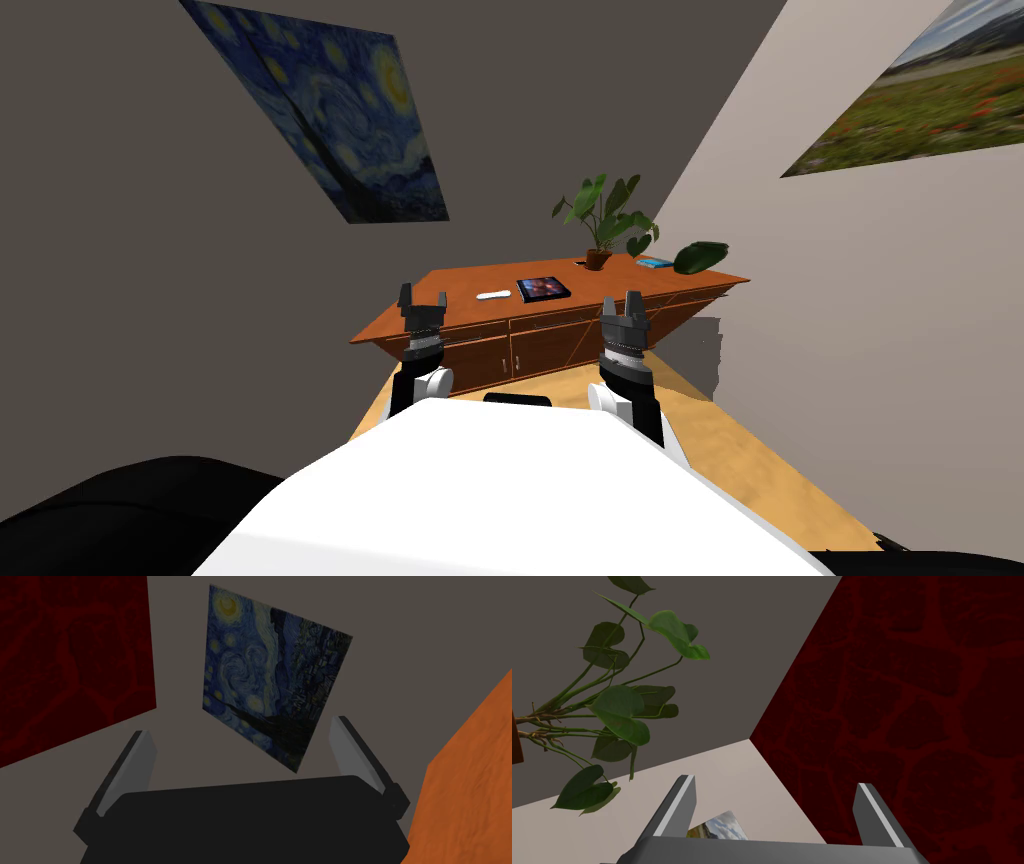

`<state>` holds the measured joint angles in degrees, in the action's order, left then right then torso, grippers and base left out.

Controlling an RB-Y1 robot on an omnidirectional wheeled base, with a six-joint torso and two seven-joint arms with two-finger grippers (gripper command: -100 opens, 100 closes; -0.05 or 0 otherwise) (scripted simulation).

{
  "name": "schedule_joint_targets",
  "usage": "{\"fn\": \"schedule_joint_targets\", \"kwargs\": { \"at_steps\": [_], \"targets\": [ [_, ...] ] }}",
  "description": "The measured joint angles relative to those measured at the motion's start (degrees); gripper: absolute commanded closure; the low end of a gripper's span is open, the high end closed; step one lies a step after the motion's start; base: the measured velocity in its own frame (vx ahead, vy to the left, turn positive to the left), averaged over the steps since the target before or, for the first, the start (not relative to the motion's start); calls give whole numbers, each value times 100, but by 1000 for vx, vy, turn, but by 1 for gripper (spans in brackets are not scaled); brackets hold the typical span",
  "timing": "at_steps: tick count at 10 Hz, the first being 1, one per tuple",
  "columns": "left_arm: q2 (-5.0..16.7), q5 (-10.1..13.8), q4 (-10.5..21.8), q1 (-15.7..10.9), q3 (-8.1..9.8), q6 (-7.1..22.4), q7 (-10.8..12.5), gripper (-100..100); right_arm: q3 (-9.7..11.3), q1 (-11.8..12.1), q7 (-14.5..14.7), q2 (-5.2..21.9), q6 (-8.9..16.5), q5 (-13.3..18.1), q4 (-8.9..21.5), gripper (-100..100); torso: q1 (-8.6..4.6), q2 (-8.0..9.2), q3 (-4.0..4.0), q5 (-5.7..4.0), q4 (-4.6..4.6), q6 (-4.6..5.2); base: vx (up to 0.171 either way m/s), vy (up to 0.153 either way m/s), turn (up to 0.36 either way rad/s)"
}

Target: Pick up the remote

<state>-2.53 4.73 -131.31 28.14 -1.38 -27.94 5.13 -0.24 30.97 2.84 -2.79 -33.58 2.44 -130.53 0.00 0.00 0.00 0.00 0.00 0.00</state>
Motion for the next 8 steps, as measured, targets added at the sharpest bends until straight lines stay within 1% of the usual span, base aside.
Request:
{"fn": "schedule_joint_targets", "kwargs": {
  "at_steps": [1,2,3,5,6,7,8],
  "targets": [
    [107,-12,37,-48,-12,30,-11,-100,0,0,0,0,0,0,0,0,8,2,1,2,0,0,-27,50,13],
    [272,-16,83,-86,-14,70,-12,-100,0,0,0,0,0,0,0,0,19,8,4,4,1,0,-34,69,12],
    [454,-8,189,-212,26,141,-2,-100,-1,0,0,1,0,0,0,0,28,10,6,6,2,0,-45,81,8],
    [828,-1,354,-479,82,425,12,-100,-1,0,0,1,0,0,0,0,38,15,9,9,3,0,-55,100,8],
    [956,-45,492,-627,29,558,-28,-100,-1,-1,0,1,0,0,0,0,43,20,11,10,4,0,-49,75,-8],
    [1081,-31,592,-723,66,627,-23,-100,-1,-1,0,1,0,0,0,0,34,18,11,8,4,0,-31,61,4],
    [1232,-21,706,-872,102,743,-7,-100,-1,0,0,1,0,0,0,0,28,12,7,7,3,0,-52,94,-1]
  ]
}}
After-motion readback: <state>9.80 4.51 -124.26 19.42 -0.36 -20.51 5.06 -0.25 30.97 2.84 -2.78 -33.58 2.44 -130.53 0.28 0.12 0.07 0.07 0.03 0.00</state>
